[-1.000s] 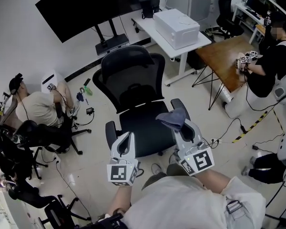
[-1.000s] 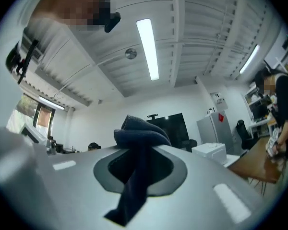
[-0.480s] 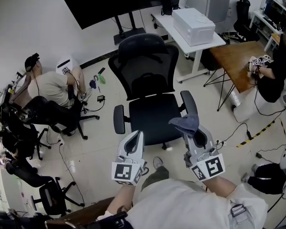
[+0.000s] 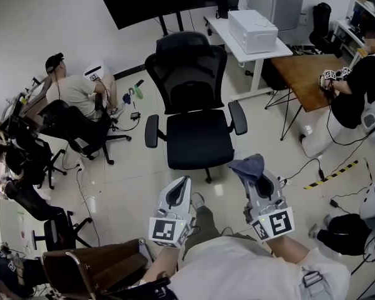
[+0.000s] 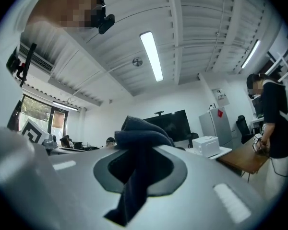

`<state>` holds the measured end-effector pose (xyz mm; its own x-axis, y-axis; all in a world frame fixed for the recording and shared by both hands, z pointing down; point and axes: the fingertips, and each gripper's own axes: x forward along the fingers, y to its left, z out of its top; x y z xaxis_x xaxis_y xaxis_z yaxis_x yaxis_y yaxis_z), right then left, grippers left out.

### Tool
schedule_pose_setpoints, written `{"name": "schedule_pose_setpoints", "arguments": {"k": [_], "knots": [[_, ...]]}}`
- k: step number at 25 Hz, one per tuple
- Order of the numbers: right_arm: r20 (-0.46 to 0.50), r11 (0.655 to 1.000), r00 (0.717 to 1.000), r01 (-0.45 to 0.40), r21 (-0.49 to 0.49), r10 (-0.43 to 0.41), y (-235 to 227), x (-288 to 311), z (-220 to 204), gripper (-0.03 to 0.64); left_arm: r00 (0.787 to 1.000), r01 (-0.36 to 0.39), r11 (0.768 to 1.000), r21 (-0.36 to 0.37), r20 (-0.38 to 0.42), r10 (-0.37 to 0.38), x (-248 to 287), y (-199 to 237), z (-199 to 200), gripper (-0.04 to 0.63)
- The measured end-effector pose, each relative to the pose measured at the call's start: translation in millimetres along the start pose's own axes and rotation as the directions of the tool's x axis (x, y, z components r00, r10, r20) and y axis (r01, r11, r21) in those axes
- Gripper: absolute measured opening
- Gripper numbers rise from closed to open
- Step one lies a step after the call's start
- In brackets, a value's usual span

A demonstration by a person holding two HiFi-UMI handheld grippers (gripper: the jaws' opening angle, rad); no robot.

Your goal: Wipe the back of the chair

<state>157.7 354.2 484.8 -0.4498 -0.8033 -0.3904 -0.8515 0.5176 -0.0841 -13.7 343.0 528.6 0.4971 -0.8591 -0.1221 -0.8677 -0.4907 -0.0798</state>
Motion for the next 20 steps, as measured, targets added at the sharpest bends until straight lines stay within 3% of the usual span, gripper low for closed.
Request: {"name": "schedule_pose_setpoints", "arguments": {"k": [2, 4, 7, 13, 18, 20], "knots": [[0.006, 1.0, 1.0, -0.012, -0.006, 0.012, 7.9, -19.1, 10.4, 0.044, 1.0, -0.003, 1.0, 0.016, 0.023, 0.002, -17.3, -16.7, 10.4, 0.037], [0.009, 1.0, 1.0, -0.019, -0.004, 0.019, 14.2, -33.9, 16.3, 0.044, 0.999, -0.008, 1.0, 0.021, -0.043, 0.009, -33.2, -32.2, 11.6, 0.037], [0.002, 1.0, 1.0, -0.019, 0.008, 0.019, 24.7, -54.2, 21.9, 0.044, 1.0, -0.007, 0.999, 0.032, -0.006, 0.007, -50.0, -50.1, 20.0, 0.037], [0.01, 1.0, 1.0, -0.009, 0.006, 0.009, 44.8, -83.1, 45.3, 0.043, 0.998, 0.003, 0.999, 0.034, -0.068, -0.001, -84.3, -75.4, 35.2, 0.037], [0.005, 1.0, 1.0, -0.017, 0.005, 0.016, 62.5, -80.5, 51.3, 0.043, 0.998, -0.023, 0.997, 0.074, 0.056, 0.019, -95.1, -62.9, 59.1, 0.037], [0.006, 1.0, 1.0, -0.021, 0.006, 0.021, 65.7, -80.0, 46.5, 0.043, 1.0, -0.02, 0.997, 0.07, 0.025, 0.018, -98.7, -61.0, 49.3, 0.038]]}}
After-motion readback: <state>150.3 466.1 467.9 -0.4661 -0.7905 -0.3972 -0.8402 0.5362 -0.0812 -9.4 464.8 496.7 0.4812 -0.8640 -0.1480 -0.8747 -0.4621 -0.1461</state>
